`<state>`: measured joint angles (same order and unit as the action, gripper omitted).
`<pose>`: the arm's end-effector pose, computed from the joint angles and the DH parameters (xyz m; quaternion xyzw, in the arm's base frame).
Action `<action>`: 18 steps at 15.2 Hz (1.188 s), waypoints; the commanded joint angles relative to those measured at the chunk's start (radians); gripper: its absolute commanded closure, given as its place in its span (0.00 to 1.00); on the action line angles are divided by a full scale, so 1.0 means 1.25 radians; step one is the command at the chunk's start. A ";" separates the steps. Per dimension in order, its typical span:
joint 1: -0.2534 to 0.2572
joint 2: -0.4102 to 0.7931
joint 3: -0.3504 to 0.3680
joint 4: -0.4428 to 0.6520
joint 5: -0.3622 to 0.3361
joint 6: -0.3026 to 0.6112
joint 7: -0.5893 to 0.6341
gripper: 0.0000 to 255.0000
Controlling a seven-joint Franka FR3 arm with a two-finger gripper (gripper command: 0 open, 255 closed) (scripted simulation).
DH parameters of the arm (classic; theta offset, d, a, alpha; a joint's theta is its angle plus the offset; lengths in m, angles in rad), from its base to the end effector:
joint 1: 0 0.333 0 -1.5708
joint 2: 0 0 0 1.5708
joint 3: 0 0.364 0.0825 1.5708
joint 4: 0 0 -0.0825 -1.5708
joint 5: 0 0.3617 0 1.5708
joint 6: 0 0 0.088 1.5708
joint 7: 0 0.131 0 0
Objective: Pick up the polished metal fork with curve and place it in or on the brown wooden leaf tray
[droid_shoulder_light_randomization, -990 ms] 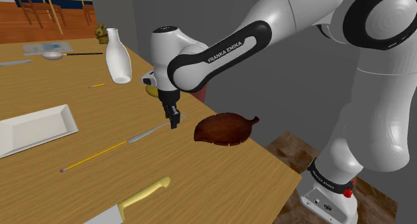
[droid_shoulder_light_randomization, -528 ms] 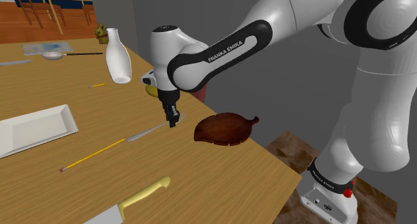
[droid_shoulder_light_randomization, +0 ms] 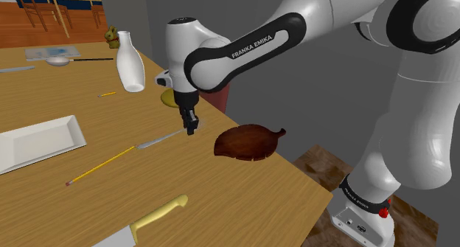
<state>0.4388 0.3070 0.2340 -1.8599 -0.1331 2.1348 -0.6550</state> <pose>0.4950 0.3700 0.3911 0.7677 0.6404 -0.0107 0.0208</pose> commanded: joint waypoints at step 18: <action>-0.028 -0.184 0.002 -0.083 0.053 -0.093 -0.053 1.00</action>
<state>0.4097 0.1176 0.2371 -1.9138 -0.0774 2.0076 -0.7121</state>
